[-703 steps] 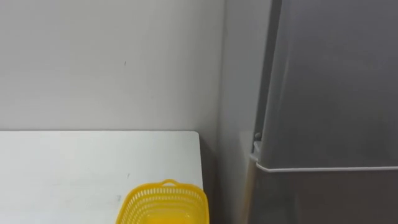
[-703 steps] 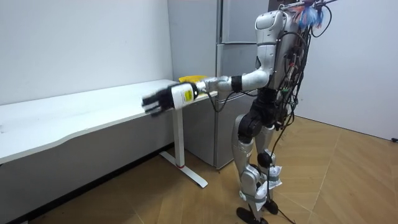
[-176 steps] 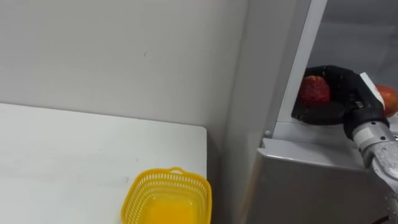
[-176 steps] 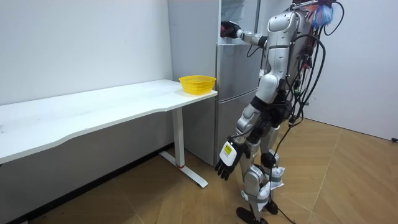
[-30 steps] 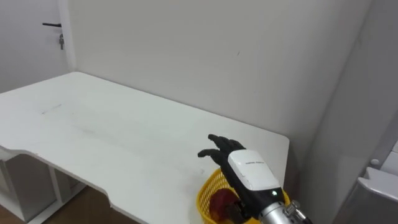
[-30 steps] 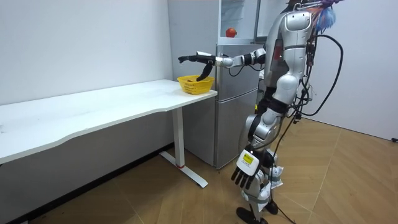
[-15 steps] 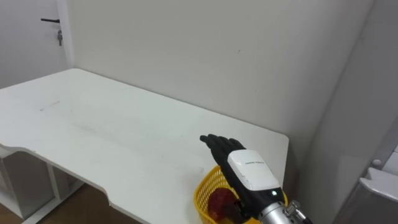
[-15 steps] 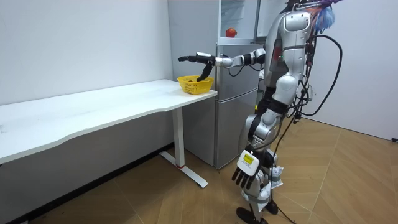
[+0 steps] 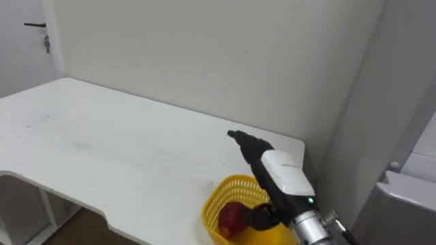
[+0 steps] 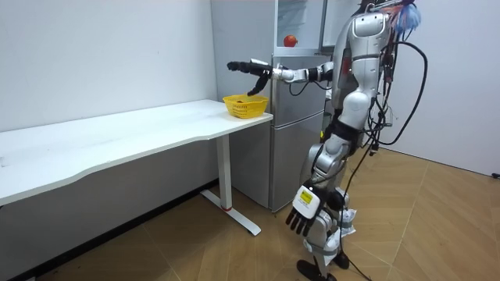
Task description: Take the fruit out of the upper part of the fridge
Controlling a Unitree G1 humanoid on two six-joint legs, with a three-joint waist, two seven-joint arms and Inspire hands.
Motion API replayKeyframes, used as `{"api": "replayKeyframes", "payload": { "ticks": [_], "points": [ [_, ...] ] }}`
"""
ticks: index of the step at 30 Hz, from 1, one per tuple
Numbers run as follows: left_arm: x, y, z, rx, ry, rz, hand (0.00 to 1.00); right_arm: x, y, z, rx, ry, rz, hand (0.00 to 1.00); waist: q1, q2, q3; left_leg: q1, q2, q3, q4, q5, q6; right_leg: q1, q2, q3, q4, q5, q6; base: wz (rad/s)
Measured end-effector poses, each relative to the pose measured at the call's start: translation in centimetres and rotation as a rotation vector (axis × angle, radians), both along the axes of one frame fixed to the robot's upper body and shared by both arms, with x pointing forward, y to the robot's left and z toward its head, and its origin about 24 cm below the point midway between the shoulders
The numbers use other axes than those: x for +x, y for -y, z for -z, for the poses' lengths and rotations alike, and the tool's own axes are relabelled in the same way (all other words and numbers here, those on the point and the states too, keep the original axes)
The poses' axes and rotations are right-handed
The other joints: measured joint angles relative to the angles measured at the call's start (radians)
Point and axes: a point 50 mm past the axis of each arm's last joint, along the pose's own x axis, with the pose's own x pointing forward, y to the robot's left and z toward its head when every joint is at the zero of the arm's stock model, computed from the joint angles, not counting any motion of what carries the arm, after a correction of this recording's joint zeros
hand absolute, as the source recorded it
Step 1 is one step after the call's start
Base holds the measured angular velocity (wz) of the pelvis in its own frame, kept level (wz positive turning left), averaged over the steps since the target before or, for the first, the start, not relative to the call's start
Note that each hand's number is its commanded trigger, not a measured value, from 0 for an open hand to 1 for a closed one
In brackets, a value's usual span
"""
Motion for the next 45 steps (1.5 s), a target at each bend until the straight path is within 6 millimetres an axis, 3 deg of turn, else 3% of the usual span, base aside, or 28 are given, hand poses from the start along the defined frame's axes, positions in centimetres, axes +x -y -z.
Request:
{"api": "replayKeyframes", "payload": {
  "ticks": [4,9,17,30,36,41,45],
  "points": [
    [0.0,0.3,0.1,0.011,0.013,-0.006,0.00,-1.5,-0.2,-1.8,0.096,0.113,-0.027,0.00,-0.046,0.024,-0.0091,0.024,0.002,0.030,-0.013,0.001,0.002,0.007,0.001,0.023,0.000,0.001,0.002,-0.18],
    [0.2,1.2,0.3,-0.002,0.026,-0.014,0.00,-3.1,-0.4,-2.3,0.171,0.139,-0.056,0.00,-0.093,0.040,-0.0039,0.050,0.008,0.065,-0.029,0.001,0.003,0.007,0.004,0.064,0.013,0.001,0.002,-0.24],
    [-0.7,1.0,0.4,0.047,0.043,-0.044,0.00,-6.5,2.4,-4.6,0.333,0.289,0.019,0.00,-0.175,0.045,-0.0122,0.062,0.019,0.118,-0.055,0.001,0.003,-0.012,0.016,0.116,0.016,0.010,-0.002,-0.19],
    [-3.1,1.4,0.8,0.058,-0.009,-0.066,0.00,-9.0,5.5,-7.3,0.417,0.551,0.166,0.00,-0.232,0.050,-0.0120,0.085,0.022,0.135,-0.053,0.001,0.004,-0.010,0.017,0.127,0.028,0.011,-0.002,-0.04],
    [-4.0,1.2,0.8,0.059,-0.020,-0.096,0.00,-9.0,8.2,-7.9,0.464,0.583,0.256,0.00,-0.254,0.031,-0.0134,0.085,0.021,0.136,-0.054,0.001,0.003,-0.004,0.016,0.124,0.010,0.008,-0.001,0.00],
    [-4.3,1.0,0.7,0.049,-0.022,-0.138,0.00,-8.4,12.5,-7.5,0.508,0.558,0.403,0.00,-0.255,-0.002,-0.0108,0.086,0.019,0.135,-0.050,0.001,0.003,-0.006,0.016,0.127,0.011,0.009,-0.001,0.00],
    [-4.2,0.7,0.7,0.039,-0.022,-0.153,0.00,-7.5,14.6,-7.5,0.536,0.552,0.490,0.00,-0.258,-0.019,-0.0124,0.080,0.019,0.133,-0.053,0.001,0.004,-0.007,0.017,0.125,0.011,0.009,-0.001,0.01]
  ]
}}
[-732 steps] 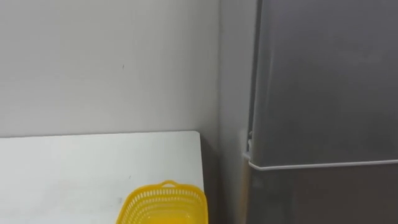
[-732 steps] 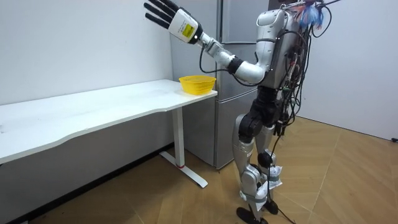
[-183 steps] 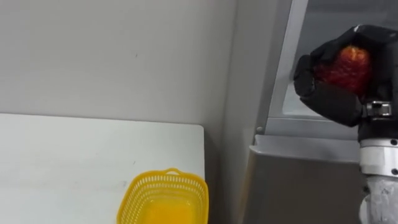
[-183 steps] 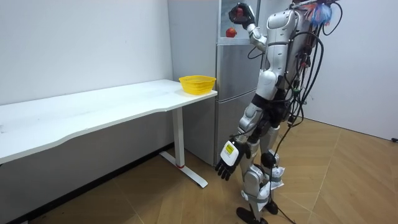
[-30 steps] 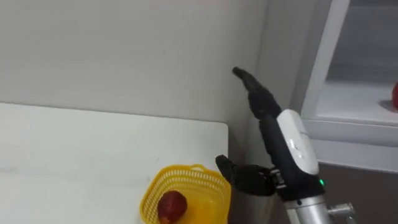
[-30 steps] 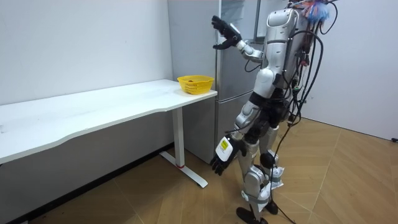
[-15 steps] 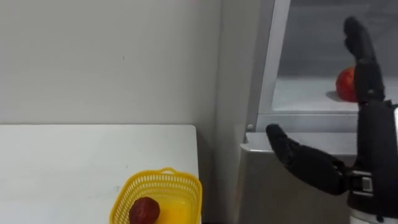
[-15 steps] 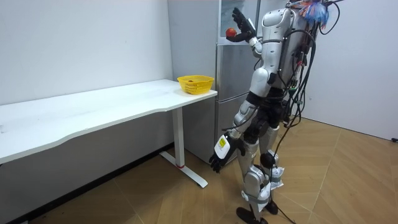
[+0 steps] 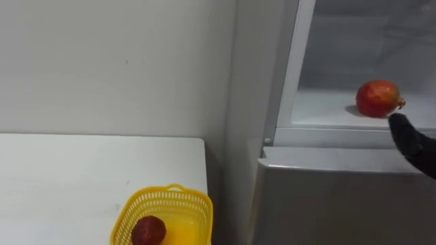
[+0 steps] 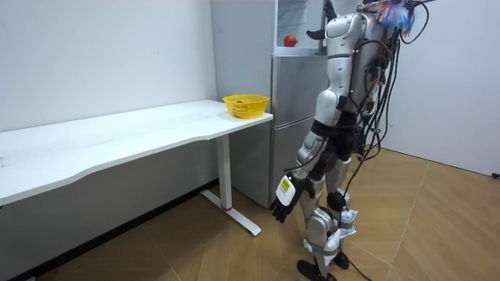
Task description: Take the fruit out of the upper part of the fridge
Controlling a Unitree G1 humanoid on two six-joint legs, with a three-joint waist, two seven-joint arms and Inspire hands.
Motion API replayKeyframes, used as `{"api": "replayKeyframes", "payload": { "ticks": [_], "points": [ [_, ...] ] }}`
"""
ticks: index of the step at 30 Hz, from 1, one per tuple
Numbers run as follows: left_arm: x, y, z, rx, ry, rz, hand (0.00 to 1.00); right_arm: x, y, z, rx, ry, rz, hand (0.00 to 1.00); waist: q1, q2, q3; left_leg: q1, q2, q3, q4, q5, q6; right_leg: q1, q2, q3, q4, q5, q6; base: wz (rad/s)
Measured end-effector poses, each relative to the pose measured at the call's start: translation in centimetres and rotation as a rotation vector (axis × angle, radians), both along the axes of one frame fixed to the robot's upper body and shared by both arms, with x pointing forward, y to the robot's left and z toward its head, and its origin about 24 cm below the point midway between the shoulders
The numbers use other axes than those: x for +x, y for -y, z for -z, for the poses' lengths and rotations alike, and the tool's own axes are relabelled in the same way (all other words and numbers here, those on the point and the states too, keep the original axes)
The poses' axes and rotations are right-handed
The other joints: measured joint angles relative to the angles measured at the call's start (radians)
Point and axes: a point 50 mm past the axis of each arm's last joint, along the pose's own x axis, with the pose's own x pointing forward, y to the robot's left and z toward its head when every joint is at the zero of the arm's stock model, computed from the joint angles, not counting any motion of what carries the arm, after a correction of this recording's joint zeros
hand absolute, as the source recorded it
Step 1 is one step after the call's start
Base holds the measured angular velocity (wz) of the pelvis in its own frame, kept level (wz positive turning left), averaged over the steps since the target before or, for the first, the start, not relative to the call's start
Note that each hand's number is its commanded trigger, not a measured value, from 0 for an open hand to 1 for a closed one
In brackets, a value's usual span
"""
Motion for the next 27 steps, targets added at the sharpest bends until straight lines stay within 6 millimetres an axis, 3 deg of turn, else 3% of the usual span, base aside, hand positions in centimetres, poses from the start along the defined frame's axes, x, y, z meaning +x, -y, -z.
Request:
{"api": "replayKeyframes", "payload": {
  "ticks": [2,5,8,14,24,27],
  "points": [
    [0.4,-0.5,-0.2,0.001,0.014,-0.018,0.00,0.6,1.3,-0.6,0.022,0.010,0.043,0.00,0.001,-0.008,-0.0007,-0.012,0.000,-0.002,0.000,0.000,0.000,-0.004,0.000,-0.002,0.000,0.000,0.000,0.04],
    [0.9,-1.4,-0.4,0.015,0.022,-0.009,0.00,1.4,2.0,-1.7,0.010,0.027,0.067,0.00,0.001,-0.018,0.0098,-0.014,0.000,-0.005,0.001,0.001,-0.001,-0.005,0.000,-0.008,-0.001,0.000,0.000,0.03],
    [0.9,-2.0,-0.6,0.017,0.014,-0.003,0.00,2.5,2.9,-2.5,0.011,0.022,0.087,0.00,0.002,-0.031,0.0107,-0.014,-0.001,-0.009,0.001,0.001,-0.001,-0.006,-0.002,-0.014,-0.003,-0.001,0.000,0.05],
    [0.6,-2.6,-0.9,0.037,0.007,-0.007,0.00,4.2,3.9,-2.8,0.056,-0.062,0.080,0.00,0.010,-0.056,0.0070,-0.014,-0.001,-0.014,0.003,0.001,0.000,-0.006,-0.003,-0.020,0.000,-0.001,0.001,0.02],
    [1.0,-2.9,-1.3,0.025,0.031,0.015,0.00,7.3,4.0,-4.6,0.047,-0.195,-0.041,0.00,0.009,-0.055,0.0075,-0.037,-0.001,-0.049,0.037,-0.001,-0.001,-0.008,-0.009,-0.059,0.017,-0.001,0.000,0.10],
    [1.2,-2.8,-1.4,0.008,0.039,0.020,0.00,7.7,5.0,-4.4,0.069,-0.252,-0.067,0.00,0.030,-0.061,0.0034,-0.038,-0.003,-0.054,0.037,-0.001,-0.001,-0.006,-0.010,-0.062,0.015,-0.002,-0.001,0.05]
  ]
}}
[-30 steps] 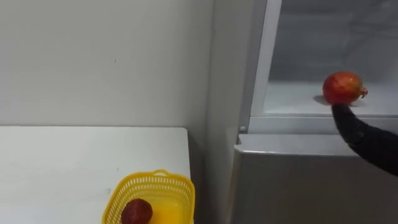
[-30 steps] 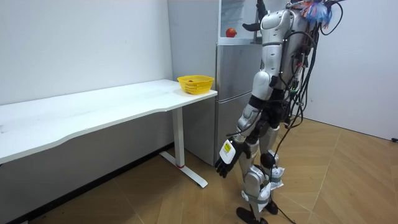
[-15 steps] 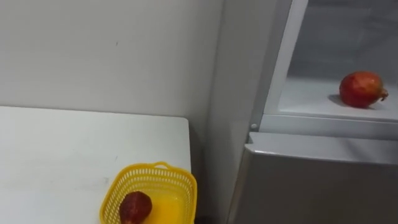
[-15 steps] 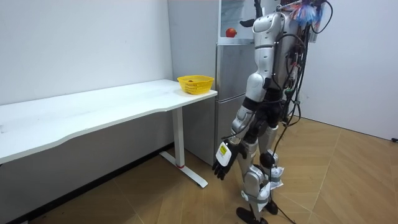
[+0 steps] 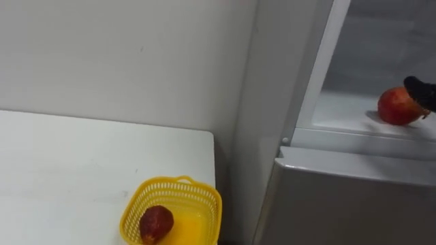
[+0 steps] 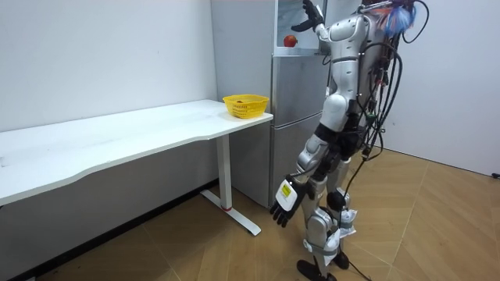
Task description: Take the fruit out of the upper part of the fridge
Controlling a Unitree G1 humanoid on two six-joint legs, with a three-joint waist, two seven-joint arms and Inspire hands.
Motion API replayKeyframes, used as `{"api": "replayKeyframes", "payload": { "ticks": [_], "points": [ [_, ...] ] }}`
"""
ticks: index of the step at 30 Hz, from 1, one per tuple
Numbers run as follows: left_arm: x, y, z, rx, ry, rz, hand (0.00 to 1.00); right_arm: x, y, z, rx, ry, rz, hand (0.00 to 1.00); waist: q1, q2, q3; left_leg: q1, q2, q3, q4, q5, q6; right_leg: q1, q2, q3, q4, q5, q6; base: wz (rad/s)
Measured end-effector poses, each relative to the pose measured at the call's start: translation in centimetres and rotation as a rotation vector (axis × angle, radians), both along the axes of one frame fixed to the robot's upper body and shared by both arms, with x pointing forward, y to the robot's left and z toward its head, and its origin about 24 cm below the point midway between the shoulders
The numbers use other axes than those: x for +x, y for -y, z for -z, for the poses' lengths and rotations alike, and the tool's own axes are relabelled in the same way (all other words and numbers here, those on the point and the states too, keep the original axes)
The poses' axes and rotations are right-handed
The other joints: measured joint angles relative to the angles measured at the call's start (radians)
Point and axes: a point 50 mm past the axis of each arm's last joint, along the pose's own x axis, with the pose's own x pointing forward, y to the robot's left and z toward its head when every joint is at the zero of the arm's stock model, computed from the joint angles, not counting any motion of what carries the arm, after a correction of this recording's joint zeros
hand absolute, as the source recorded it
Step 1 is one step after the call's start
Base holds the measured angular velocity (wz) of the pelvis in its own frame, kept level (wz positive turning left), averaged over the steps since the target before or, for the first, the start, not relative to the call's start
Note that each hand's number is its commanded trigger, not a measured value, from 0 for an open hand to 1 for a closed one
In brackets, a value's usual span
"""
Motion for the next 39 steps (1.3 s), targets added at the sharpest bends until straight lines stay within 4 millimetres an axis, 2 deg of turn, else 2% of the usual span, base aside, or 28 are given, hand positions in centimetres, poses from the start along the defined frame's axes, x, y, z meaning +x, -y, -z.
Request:
{"api": "replayKeyframes", "payload": {
  "ticks": [2,5,8,11,13,16,20,30,36,39],
  "points": [
    [-0.6,-0.2,-0.1,-0.006,-0.009,-0.018,0.00,0.5,0.5,0.2,0.044,-0.035,-0.007,0.00,0.004,-0.005,-0.0037,0.001,0.000,-0.001,0.001,0.000,0.000,0.002,-0.001,-0.006,-0.011,0.000,-0.001,0.04],
    [-1.1,-0.4,-0.1,0.000,-0.017,-0.038,0.00,0.8,0.7,0.6,0.059,-0.063,-0.014,0.00,0.005,-0.007,-0.0052,-0.001,-0.001,-0.004,0.001,0.001,0.000,0.003,-0.001,-0.012,-0.015,0.000,-0.002,0.01],
    [-1.1,-0.4,-0.2,0.001,-0.016,-0.037,0.00,0.9,0.7,0.8,0.071,-0.085,-0.036,0.00,0.005,-0.010,-0.0078,-0.009,-0.001,-0.009,0.001,0.001,0.000,0.008,-0.001,-0.023,-0.014,0.002,-0.003,0.05],
    [-1.2,-0.4,-0.2,-0.002,-0.021,-0.038,0.00,1.4,1.2,1.1,0.106,-0.118,-0.038,0.00,0.005,-0.010,-0.0071,-0.009,-0.001,-0.012,0.007,0.001,-0.001,0.013,-0.001,-0.025,-0.014,0.002,-0.003,0.05],
    [-1.3,-0.4,-0.1,-0.005,-0.024,-0.038,0.00,1.8,1.5,1.2,0.117,-0.135,-0.035,0.00,0.005,-0.005,-0.0033,-0.010,-0.001,-0.014,0.006,0.001,-0.001,0.013,0.000,-0.025,-0.015,0.002,-0.003,0.02],
    [-1.4,-0.5,-0.1,-0.002,-0.036,-0.043,0.00,2.0,2.5,2.5,0.169,-0.194,-0.016,0.00,0.004,-0.004,-0.0025,-0.012,-0.002,-0.027,-0.002,0.001,-0.001,0.014,-0.001,-0.036,-0.015,0.002,-0.003,0.09],
    [-1.5,-0.5,-0.1,-0.010,-0.048,-0.047,0.00,2.3,2.8,3.9,0.189,-0.266,-0.022,0.00,0.002,-0.002,-0.0018,-0.025,-0.001,-0.032,-0.001,0.003,-0.004,0.003,0.000,-0.047,-0.014,0.002,-0.003,0.05],
    [-1.9,-0.6,-0.1,-0.008,-0.068,-0.054,0.00,2.7,3.0,4.6,0.228,-0.308,-0.044,0.00,0.002,-0.007,-0.0048,-0.025,-0.001,-0.037,0.000,0.004,-0.005,0.006,-0.001,-0.051,-0.014,0.002,-0.003,0.01],
    [-2.7,-0.6,-0.1,0.000,-0.088,-0.062,0.00,2.7,3.0,4.7,0.248,-0.315,-0.068,0.00,0.002,0.001,-0.0003,-0.027,-0.002,-0.038,0.001,0.004,-0.005,0.007,-0.002,-0.058,-0.015,0.002,-0.003,0.00],
    [-2.9,-0.6,-0.1,0.001,-0.093,-0.063,0.00,2.8,3.0,4.8,0.253,-0.317,-0.077,0.00,0.002,0.005,-0.0006,-0.027,-0.002,-0.039,0.001,0.004,-0.005,0.007,-0.002,-0.057,-0.015,0.002,-0.003,0.00]
  ]
}}
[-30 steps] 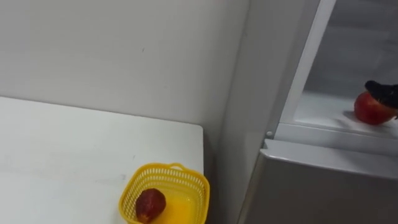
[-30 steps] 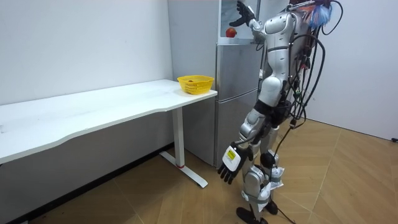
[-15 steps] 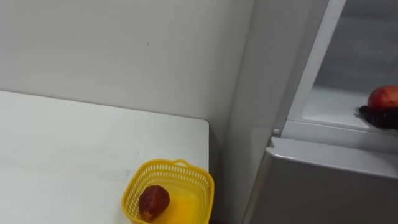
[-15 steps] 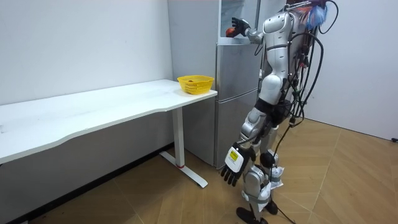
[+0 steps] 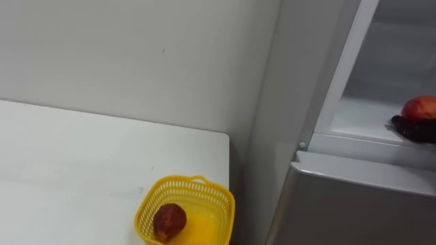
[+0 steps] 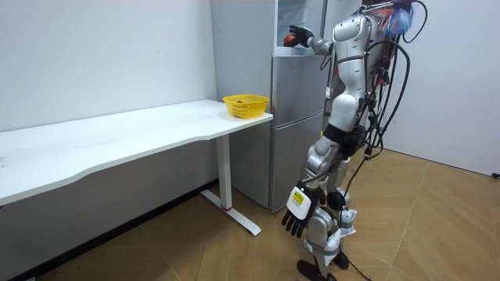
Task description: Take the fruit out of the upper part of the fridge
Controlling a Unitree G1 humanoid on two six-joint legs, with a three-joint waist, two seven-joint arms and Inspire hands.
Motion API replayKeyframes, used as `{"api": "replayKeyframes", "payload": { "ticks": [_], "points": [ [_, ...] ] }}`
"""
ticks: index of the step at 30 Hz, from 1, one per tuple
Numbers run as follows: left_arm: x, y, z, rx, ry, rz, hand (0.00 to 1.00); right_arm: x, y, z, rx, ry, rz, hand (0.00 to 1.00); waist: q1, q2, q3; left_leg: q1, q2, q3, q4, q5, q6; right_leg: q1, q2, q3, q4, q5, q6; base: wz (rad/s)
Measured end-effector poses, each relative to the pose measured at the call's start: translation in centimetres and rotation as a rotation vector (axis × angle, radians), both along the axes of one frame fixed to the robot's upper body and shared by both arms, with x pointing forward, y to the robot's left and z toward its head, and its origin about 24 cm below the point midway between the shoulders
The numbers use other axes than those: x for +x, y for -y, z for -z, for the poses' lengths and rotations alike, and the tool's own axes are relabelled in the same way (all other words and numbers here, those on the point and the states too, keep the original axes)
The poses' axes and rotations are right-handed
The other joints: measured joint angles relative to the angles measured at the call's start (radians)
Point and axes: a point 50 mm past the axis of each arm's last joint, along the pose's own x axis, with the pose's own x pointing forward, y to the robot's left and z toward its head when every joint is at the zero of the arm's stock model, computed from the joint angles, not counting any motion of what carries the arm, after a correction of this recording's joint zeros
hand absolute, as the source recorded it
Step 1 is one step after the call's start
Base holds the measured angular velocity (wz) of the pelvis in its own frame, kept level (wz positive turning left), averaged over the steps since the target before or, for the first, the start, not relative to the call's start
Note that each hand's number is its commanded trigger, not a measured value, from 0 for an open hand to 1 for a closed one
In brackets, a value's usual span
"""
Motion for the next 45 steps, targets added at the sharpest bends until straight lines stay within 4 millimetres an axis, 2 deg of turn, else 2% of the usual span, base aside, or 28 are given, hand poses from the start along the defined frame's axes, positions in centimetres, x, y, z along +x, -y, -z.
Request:
{"api": "replayKeyframes", "payload": {
  "ticks": [3,8,10,11,12,13,19,23,28,45],
  "points": [
    [0.0,0.0,0.0,0.000,0.000,0.001,0.00,0.0,0.0,0.1,0.022,-0.001,-0.011,0.00,0.000,0.007,0.0010,0.000,0.000,0.000,0.000,0.000,0.000,0.001,0.000,0.000,0.000,0.000,0.000,0.00],
    [0.0,0.0,0.0,-0.001,-0.001,0.001,0.00,0.3,0.3,0.4,0.055,-0.023,-0.037,0.00,-0.001,0.015,-0.0030,0.002,0.000,0.001,0.001,0.000,0.000,0.003,0.000,0.001,0.000,0.000,0.000,0.00],
    [-0.1,0.0,0.0,-0.003,-0.003,0.000,0.00,0.3,0.3,0.5,0.074,-0.027,-0.053,0.00,0.001,0.017,-0.0023,0.010,0.000,0.000,0.001,0.000,0.000,0.011,0.000,0.002,-0.001,0.000,0.000,0.00],
    [-0.1,0.0,0.0,-0.004,-0.003,0.001,0.00,0.3,0.3,0.6,0.077,-0.032,-0.058,0.06,-0.001,0.017,-0.0024,0.014,0.000,0.000,0.001,0.000,0.000,0.016,0.000,0.000,-0.001,0.000,0.000,0.00],
    [0.0,0.0,0.0,-0.004,-0.002,0.001,0.00,0.3,0.4,0.7,0.080,-0.034,-0.058,0.45,0.000,0.017,-0.0022,0.016,0.000,0.000,0.001,0.000,0.000,0.018,0.000,0.000,-0.001,0.000,0.000,0.00],
    [0.0,0.0,0.0,-0.005,-0.001,0.001,0.00,0.3,0.4,0.8,0.091,-0.038,-0.066,1.00,0.002,0.017,-0.0020,0.019,0.000,-0.001,0.001,0.000,0.000,0.022,0.000,0.000,-0.003,0.000,0.000,0.00],
    [-0.1,0.0,0.0,-0.008,-0.004,0.000,0.00,0.3,0.6,1.1,0.114,-0.058,-0.107,1.00,0.004,0.009,0.0002,0.020,-0.001,0.000,0.007,0.000,0.000,0.024,0.000,0.002,-0.005,-0.004,-0.004,0.00],
    [0.2,-0.2,-0.1,-0.003,0.005,0.005,0.00,0.1,1.1,1.2,0.129,-0.076,-0.124,1.00,0.014,-0.004,0.0010,0.020,-0.001,0.000,0.007,0.001,-0.001,0.027,0.001,0.003,-0.011,-0.005,-0.005,0.00],
    [0.4,-0.3,-0.1,0.000,0.011,0.008,0.00,0.1,1.1,1.3,0.138,-0.085,-0.147,1.00,0.012,-0.013,-0.0014,0.020,0.000,0.000,0.007,0.001,-0.001,0.029,0.002,0.003,-0.015,-0.004,-0.005,0.00],
    [0.5,-1.0,-0.4,0.024,0.013,0.015,0.00,0.1,0.9,1.1,0.151,-0.071,-0.156,1.00,0.009,-0.011,0.0002,0.029,0.000,0.004,-0.004,0.000,-0.002,0.033,0.003,0.006,-0.016,-0.004,-0.005,-0.01]
  ]
}}
